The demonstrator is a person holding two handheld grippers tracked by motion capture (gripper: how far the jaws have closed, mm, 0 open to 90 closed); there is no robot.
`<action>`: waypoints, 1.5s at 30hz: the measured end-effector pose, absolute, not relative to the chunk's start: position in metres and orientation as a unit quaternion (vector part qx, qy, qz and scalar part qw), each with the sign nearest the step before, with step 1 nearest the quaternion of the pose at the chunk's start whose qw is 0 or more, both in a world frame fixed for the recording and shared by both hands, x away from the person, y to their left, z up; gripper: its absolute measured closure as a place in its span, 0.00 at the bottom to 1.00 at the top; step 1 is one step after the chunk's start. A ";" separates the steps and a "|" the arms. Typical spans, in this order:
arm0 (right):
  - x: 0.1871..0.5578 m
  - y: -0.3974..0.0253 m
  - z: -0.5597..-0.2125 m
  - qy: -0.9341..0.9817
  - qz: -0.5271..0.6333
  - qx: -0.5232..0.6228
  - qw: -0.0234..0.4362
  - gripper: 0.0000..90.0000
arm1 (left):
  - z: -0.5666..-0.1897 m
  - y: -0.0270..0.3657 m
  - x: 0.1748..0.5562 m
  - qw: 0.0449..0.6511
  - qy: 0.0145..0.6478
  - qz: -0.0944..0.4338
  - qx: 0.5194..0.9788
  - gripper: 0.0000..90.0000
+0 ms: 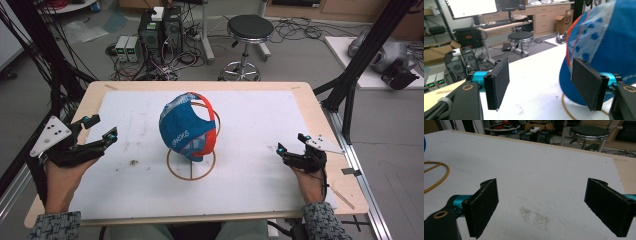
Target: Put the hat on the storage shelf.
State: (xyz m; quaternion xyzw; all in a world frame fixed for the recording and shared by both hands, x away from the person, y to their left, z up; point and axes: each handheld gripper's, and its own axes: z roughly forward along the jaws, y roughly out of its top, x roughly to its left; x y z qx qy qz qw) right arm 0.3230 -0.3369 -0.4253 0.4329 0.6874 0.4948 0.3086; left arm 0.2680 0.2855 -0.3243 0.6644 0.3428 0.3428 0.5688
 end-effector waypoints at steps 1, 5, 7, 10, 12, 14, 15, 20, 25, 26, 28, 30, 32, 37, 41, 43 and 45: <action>0.323 -0.337 -0.425 0.687 0.495 0.433 0.308 0.12 | -0.327 0.287 0.268 0.570 0.345 0.342 0.662 0.35; 0.324 -0.337 -0.425 0.688 0.494 0.432 0.308 0.12 | -0.340 0.292 0.271 0.574 0.355 0.333 0.658 0.34; 0.324 -0.336 -0.425 0.688 0.495 0.430 0.310 0.12 | -0.346 0.293 0.271 0.575 0.358 0.330 0.658 0.34; 0.323 -0.336 -0.425 0.688 0.495 0.430 0.309 0.12 | -0.351 0.294 0.272 0.578 0.362 0.326 0.655 0.32; 0.323 -0.336 -0.425 0.687 0.496 0.432 0.308 0.12 | -0.357 0.295 0.272 0.575 0.365 0.327 0.655 0.32; 0.323 -0.336 -0.425 0.688 0.496 0.431 0.309 0.12 | -0.360 0.295 0.272 0.575 0.370 0.327 0.652 0.31; 0.323 -0.336 -0.425 0.688 0.496 0.430 0.309 0.12 | -0.362 0.295 0.272 0.575 0.371 0.327 0.652 0.31; 0.323 -0.336 -0.425 0.688 0.496 0.431 0.308 0.12 | -0.369 0.295 0.271 0.572 0.373 0.326 0.654 0.30; 0.323 -0.336 -0.425 0.688 0.496 0.430 0.309 0.12 | -0.375 0.293 0.273 0.570 0.376 0.324 0.655 0.28; 0.323 -0.336 -0.425 0.689 0.496 0.429 0.309 0.12 | -0.376 0.293 0.273 0.569 0.376 0.324 0.656 0.28; 0.322 -0.336 -0.425 0.689 0.495 0.430 0.309 0.12 | -0.378 0.293 0.273 0.567 0.376 0.319 0.660 0.28; 0.322 -0.336 -0.425 0.689 0.496 0.430 0.308 0.12 | -0.380 0.294 0.273 0.568 0.377 0.316 0.659 0.28; 0.323 -0.336 -0.425 0.690 0.494 0.429 0.310 0.12 | -0.383 0.295 0.273 0.569 0.379 0.312 0.659 0.28; 0.323 -0.336 -0.425 0.690 0.494 0.430 0.310 0.12 | -0.388 0.293 0.276 0.565 0.382 0.305 0.664 0.28; 0.323 -0.336 -0.425 0.690 0.494 0.429 0.310 0.12 | -0.391 0.293 0.276 0.562 0.384 0.303 0.667 0.28; 0.324 -0.337 -0.426 0.692 0.491 0.428 0.310 0.12 | -0.393 0.294 0.277 0.558 0.389 0.302 0.668 0.28; 0.325 -0.337 -0.427 0.693 0.485 0.434 0.309 0.12 | -0.394 0.295 0.277 0.557 0.393 0.300 0.667 0.28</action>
